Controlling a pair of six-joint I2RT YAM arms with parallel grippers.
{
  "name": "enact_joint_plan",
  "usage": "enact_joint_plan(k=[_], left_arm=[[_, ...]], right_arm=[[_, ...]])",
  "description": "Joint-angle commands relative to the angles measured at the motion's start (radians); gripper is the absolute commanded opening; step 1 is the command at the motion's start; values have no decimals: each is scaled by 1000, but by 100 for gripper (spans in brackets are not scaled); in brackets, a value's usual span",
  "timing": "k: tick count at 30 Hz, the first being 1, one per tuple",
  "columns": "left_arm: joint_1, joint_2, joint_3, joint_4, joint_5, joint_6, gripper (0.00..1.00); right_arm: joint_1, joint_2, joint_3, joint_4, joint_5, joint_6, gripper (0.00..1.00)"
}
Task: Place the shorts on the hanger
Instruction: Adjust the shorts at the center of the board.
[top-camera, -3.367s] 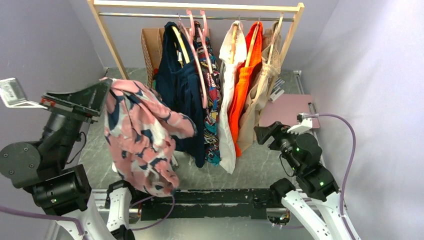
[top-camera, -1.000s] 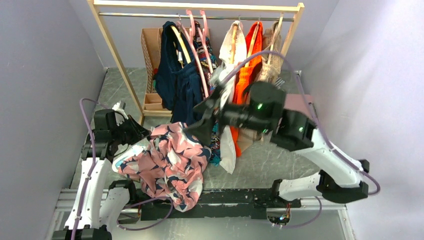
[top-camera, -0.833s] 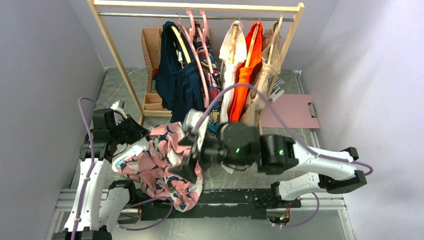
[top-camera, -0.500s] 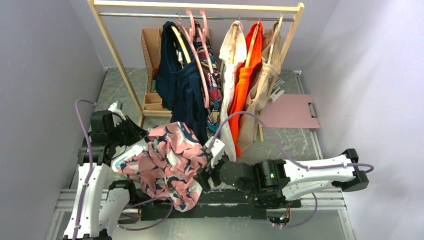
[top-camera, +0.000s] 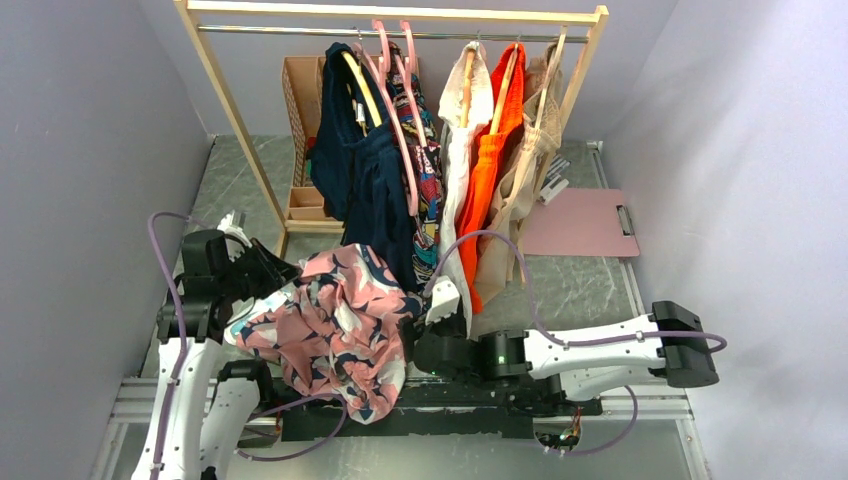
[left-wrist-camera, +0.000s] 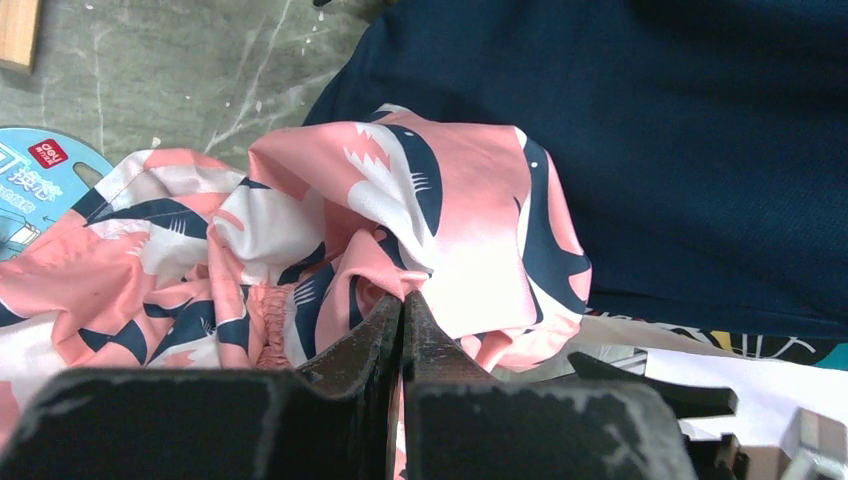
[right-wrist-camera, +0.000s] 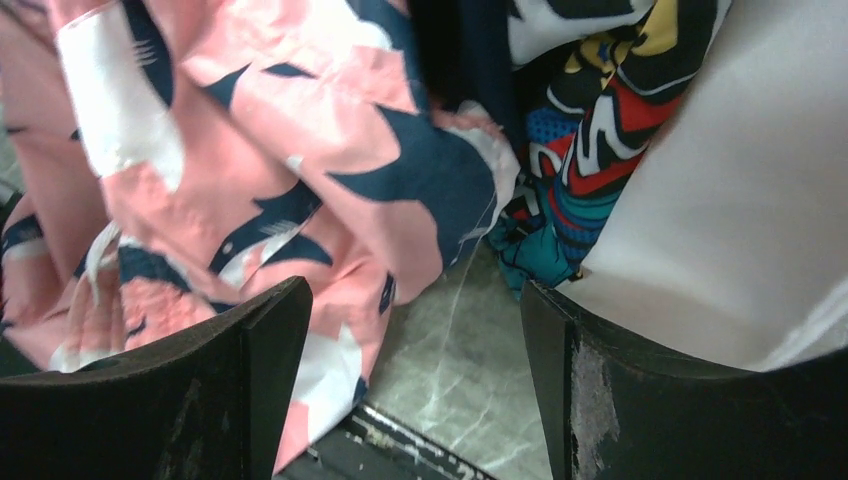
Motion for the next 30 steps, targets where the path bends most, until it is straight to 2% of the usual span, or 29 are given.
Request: enact_joint_plan(k=[1, 4, 8, 10, 11, 15, 19, 23, 26, 30], left_arm=[[-9, -17, 44, -7, 26, -31, 7], [-10, -17, 74, -17, 32, -35, 7], [-17, -16, 105, -32, 34, -34, 7], [-21, -20, 120, -41, 26, -33, 7], [-22, -24, 131, -46, 24, -35, 7], [-30, -33, 184, -67, 31, -51, 7], [-30, -55, 282, -55, 53, -98, 7], [-30, -60, 406, -36, 42, -130, 7], [-30, -55, 451, 9, 46, -156, 7], [-30, -53, 423, 119, 84, -211, 7]], right_arm=[[-76, 43, -35, 201, -27, -26, 81], [-148, 108, -23, 225, -78, -26, 77], [-164, 179, 0, 270, -121, -60, 60], [-162, 202, 20, 259, -135, -63, 48], [-156, 202, 30, 251, -140, -64, 37], [-79, 89, 69, 194, -102, -125, 3], [49, -91, 165, 146, -131, -275, 0], [144, -200, 308, 26, -182, -339, 0], [175, -253, 404, -4, -283, -374, 0], [178, -278, 500, 27, -438, -431, 0]])
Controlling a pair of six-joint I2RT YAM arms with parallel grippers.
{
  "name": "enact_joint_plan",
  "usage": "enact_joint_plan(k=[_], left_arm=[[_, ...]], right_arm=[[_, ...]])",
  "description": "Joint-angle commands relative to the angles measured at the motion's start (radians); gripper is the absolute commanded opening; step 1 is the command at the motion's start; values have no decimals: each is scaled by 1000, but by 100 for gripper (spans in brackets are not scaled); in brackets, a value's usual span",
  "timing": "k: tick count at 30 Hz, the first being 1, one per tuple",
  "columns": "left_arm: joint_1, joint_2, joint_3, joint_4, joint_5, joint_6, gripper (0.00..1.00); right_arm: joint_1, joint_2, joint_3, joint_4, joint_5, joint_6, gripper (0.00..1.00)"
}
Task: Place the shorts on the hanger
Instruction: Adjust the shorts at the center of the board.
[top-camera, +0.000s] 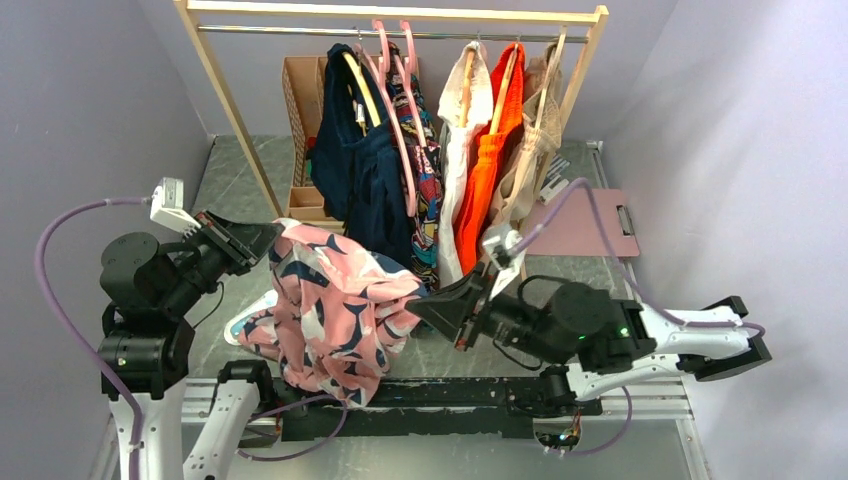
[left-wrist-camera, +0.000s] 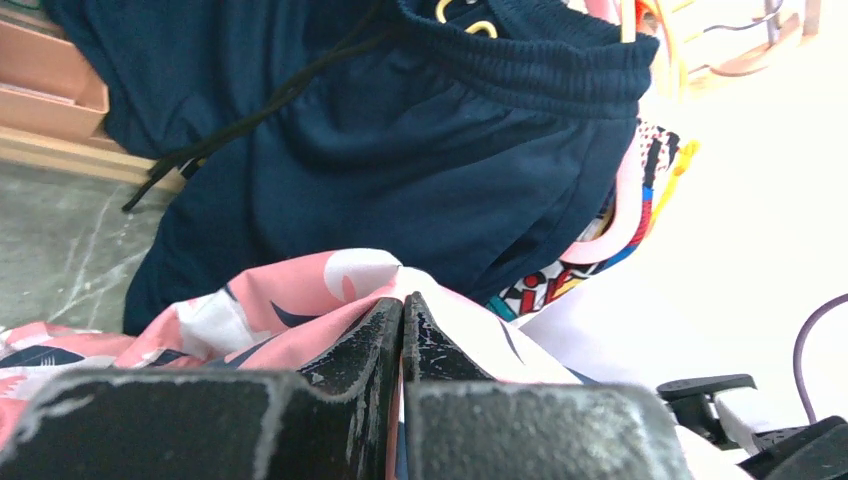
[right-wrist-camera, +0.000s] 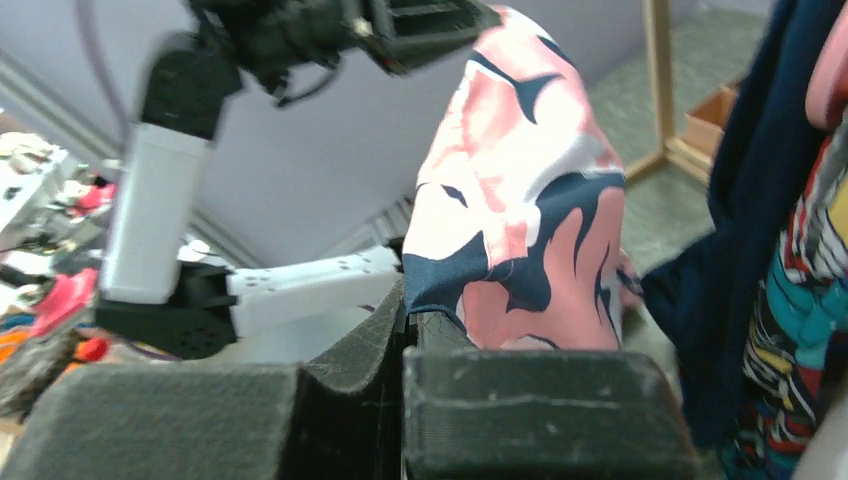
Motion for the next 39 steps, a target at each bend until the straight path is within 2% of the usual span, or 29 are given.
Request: enact_joint_plan(k=[1, 5, 7, 13, 16, 19, 22, 25, 28, 29, 31, 33, 35, 39], left_arm=[[-8, 14, -20, 140, 73, -81, 7], [-8, 51, -35, 218, 138, -106, 7], [-7, 70, -29, 225, 151, -96, 7], [-8, 93, -72, 272, 231, -67, 7], [-8, 81, -143, 299, 259, -61, 7], [-10, 58, -250, 326, 270, -61, 7], [-22, 34, -359, 361, 271, -67, 7], [-59, 33, -437, 375, 234, -57, 7], [-104, 49, -498, 409, 187, -59, 7], [-121, 57, -514, 425, 171, -62, 7], [-153, 82, -539, 447, 139, -66, 7], [-178, 107, -550, 452, 110, -63, 7], [-190, 127, -544, 437, 78, -54, 7], [-190, 147, -502, 365, 10, -11, 8]], right_arm=[[65, -8, 96, -20, -186, -113, 0], [64, 40, 212, -20, -229, -191, 0], [65, 53, 239, -15, -189, -220, 0], [64, 72, 190, -27, 186, -275, 0], [65, 85, 142, -78, 306, -270, 0], [65, 83, 73, -208, 385, -188, 0], [63, 70, 6, -401, 434, 16, 0], [63, 46, -76, -537, 394, 203, 0], [62, 41, -143, -567, 296, 266, 0], [63, 46, -155, -558, 268, 260, 9], [64, 57, -152, -518, 196, 222, 36], [64, 55, -148, -447, 136, 166, 58], [64, 49, -152, -333, 93, 97, 65], [64, 119, -89, -192, 6, -25, 68]])
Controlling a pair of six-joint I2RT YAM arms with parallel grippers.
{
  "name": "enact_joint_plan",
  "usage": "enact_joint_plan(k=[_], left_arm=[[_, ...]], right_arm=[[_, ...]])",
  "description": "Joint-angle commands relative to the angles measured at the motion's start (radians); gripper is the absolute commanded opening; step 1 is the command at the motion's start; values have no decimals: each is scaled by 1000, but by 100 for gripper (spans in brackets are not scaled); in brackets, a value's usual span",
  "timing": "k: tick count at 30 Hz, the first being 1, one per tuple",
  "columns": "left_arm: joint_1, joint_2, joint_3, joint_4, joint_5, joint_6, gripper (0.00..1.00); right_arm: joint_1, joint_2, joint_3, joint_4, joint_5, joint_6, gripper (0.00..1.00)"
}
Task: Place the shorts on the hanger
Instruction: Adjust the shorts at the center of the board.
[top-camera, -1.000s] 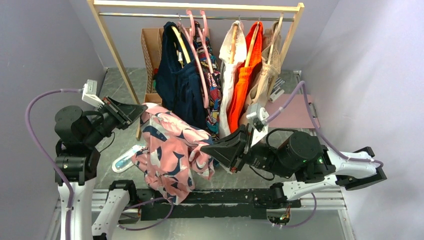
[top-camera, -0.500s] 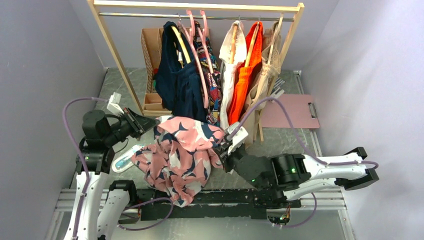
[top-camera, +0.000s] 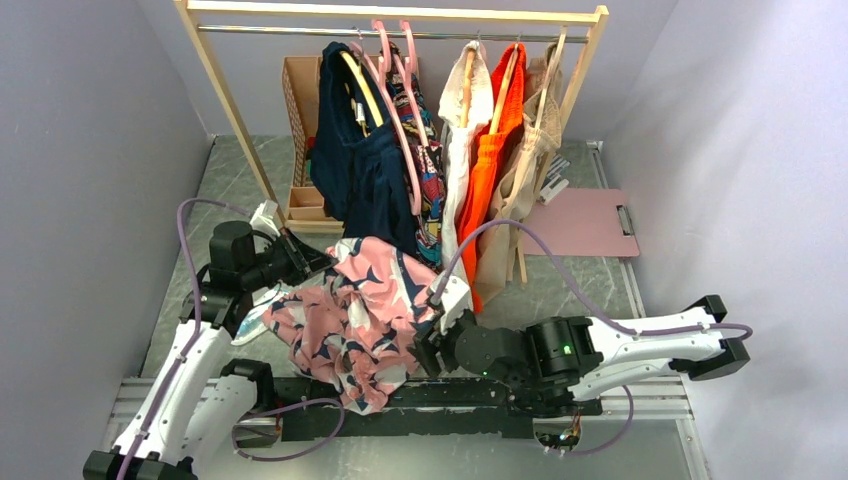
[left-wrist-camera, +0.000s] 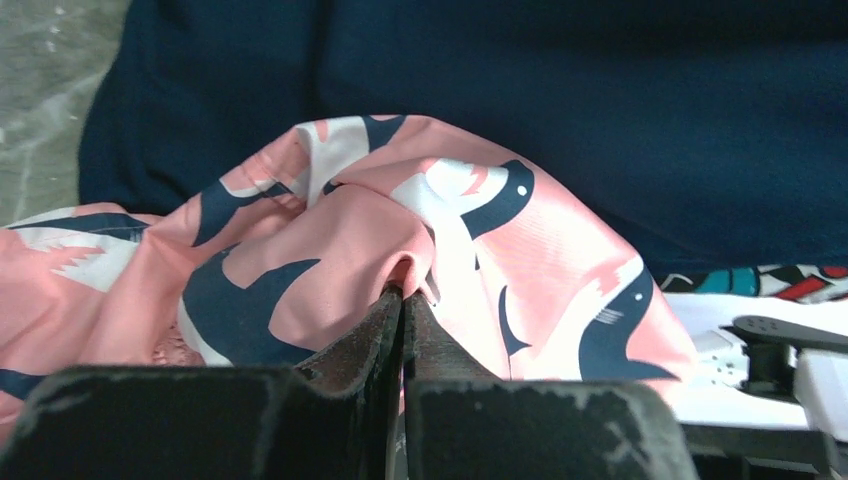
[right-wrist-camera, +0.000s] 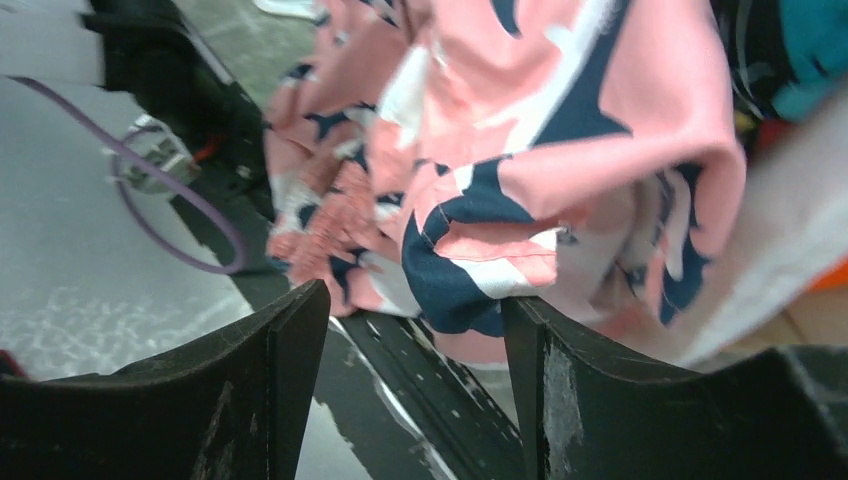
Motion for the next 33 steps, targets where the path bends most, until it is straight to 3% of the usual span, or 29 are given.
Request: enact_joint_plan(k=[1, 5, 10, 15, 20, 23, 28, 30, 33], left_arm=[[-10, 7, 49, -30, -105, 54, 9], [-10, 8, 68, -73, -151, 63, 11], [-10, 8, 57, -81, -166, 72, 7], [-10, 17, 67, -87, -164, 77, 7], [-10, 13, 131, -110, -167, 82, 7], [-10, 0, 167, -115, -156, 74, 7], [-10, -8, 177, -47, -81, 17, 7], [-11, -5, 174, -21, -62, 2, 7], [-11, 5, 179, -35, -73, 9, 7]], right_arm=[[64, 99, 95, 198, -106, -138, 68], [64, 285, 141, 278, -50, -157, 67], [57, 384, 185, 306, 66, -119, 68], [50, 312, 121, 275, 128, -74, 68], [39, 169, 101, -21, 311, 174, 68], [39, 50, 78, -130, 325, 232, 67], [40, -46, 64, 192, 11, -116, 66], [39, 25, 100, 272, -95, -188, 67], [41, 243, 240, 229, -125, -242, 67]])
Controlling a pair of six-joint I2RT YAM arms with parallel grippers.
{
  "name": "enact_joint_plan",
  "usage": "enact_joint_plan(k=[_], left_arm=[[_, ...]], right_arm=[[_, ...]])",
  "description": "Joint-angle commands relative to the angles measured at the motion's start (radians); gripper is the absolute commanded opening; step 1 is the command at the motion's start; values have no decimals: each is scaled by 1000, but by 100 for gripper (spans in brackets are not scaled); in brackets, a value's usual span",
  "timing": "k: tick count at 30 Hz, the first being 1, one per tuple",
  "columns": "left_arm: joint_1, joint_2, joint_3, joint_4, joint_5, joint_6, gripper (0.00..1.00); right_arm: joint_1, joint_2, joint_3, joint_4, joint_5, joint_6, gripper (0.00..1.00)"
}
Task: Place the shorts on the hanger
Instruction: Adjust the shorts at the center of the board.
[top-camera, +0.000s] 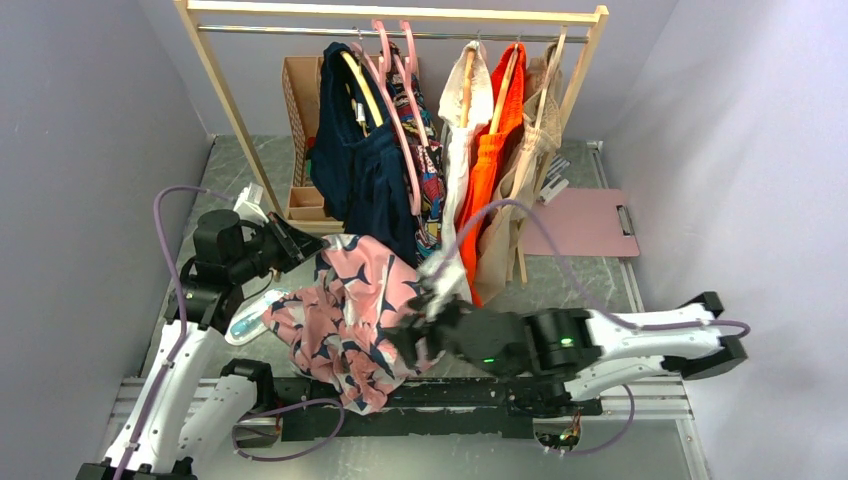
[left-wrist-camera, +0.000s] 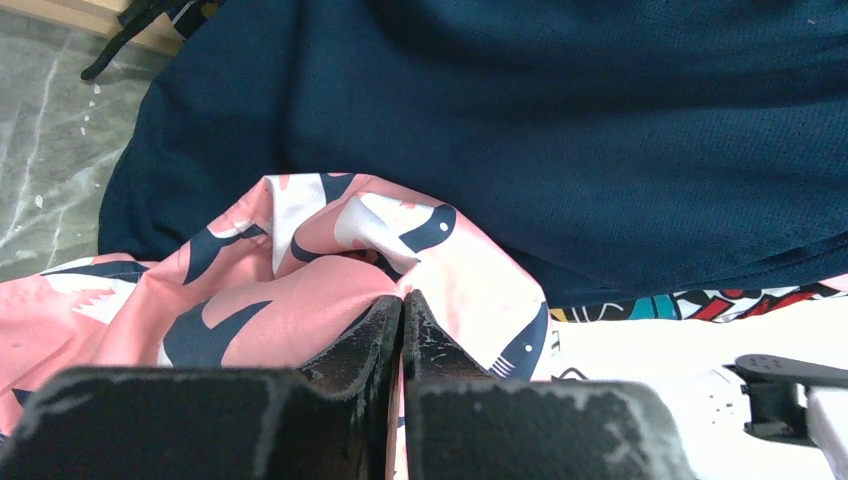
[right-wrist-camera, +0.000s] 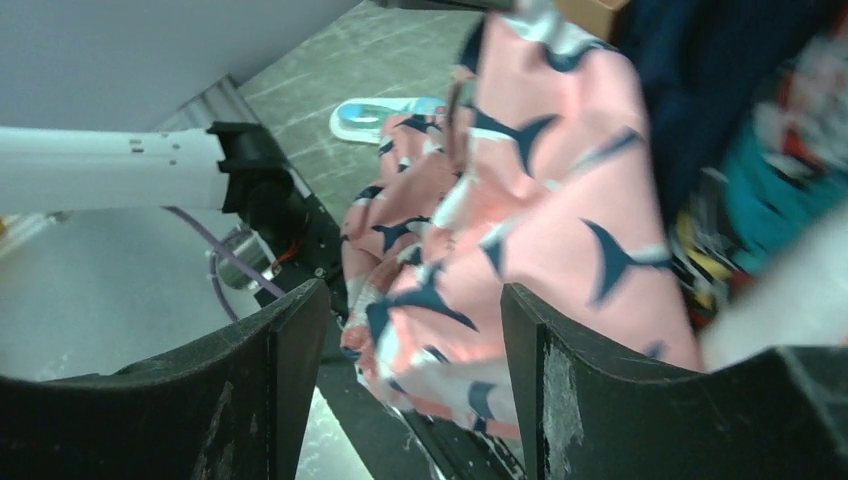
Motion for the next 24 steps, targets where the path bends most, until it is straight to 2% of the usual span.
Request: enact_joint_plan(k=[1, 6, 9, 15, 17, 20, 24], left_arm=[[-8, 5, 29, 34, 28, -10, 7], [-8, -9, 22, 15, 14, 0, 7], [-8, -15, 23, -8, 6, 13, 7], [-8, -31, 7, -26, -7, 36, 7], [-8, -31, -6, -17, -6, 37, 7], [-8, -23, -32, 9, 8, 32, 7], [-8, -5, -50, 34, 22, 28, 7]], right_arm=[[46, 295, 142, 61, -135, -168, 67], [23, 498, 138, 102, -31, -186, 69], [-40, 551, 134, 13, -25, -118, 68], [-195, 433, 13, -208, 14, 118, 65], [-200, 382, 1, -255, 35, 171, 65], [-155, 310, 1, -217, -11, 106, 65], [-57, 242, 12, -43, -125, -42, 65]])
